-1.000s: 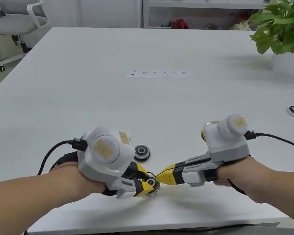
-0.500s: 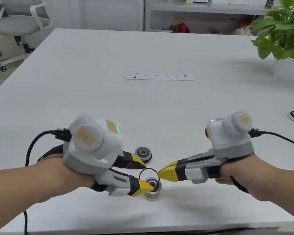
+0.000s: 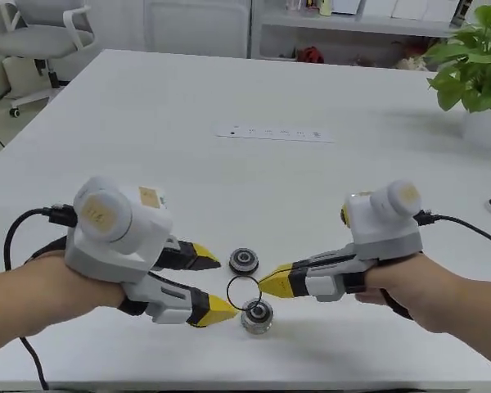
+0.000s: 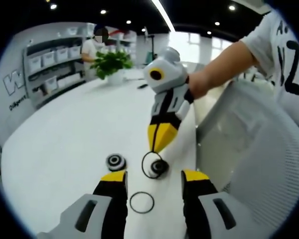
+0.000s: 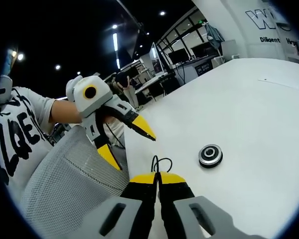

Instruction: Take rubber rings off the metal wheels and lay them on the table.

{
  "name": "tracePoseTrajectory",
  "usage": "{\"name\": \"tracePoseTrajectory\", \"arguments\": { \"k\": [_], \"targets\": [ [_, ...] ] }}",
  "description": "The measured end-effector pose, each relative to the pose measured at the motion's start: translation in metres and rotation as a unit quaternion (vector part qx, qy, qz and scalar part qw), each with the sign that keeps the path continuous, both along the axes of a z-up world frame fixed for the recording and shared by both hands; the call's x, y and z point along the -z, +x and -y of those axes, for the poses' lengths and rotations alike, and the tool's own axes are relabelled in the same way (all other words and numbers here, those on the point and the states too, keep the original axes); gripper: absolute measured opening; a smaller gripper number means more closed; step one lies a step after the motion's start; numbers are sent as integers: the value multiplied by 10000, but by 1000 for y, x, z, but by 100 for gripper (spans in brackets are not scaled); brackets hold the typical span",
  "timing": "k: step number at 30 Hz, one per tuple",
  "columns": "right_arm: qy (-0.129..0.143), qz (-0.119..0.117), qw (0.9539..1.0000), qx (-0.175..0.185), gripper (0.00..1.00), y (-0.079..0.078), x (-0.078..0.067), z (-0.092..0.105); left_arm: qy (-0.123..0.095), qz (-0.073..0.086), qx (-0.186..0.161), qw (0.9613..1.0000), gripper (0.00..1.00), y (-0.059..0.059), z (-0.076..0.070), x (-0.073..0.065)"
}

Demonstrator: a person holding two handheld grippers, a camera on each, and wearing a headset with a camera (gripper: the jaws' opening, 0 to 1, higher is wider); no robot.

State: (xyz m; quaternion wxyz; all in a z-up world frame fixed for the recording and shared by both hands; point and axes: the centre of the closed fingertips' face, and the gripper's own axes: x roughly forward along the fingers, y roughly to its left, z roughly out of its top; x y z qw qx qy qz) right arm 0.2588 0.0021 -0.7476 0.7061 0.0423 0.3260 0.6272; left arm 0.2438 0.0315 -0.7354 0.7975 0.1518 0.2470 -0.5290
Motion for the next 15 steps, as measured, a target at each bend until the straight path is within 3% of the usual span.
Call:
{"name": "tracePoseTrajectory", "arguments": {
  "k": [15],
  "targets": [
    [41,52,9999,-90,0,3,-5,-25,-75,33,-452,9989,50,0,-34,-2]
  ]
}}
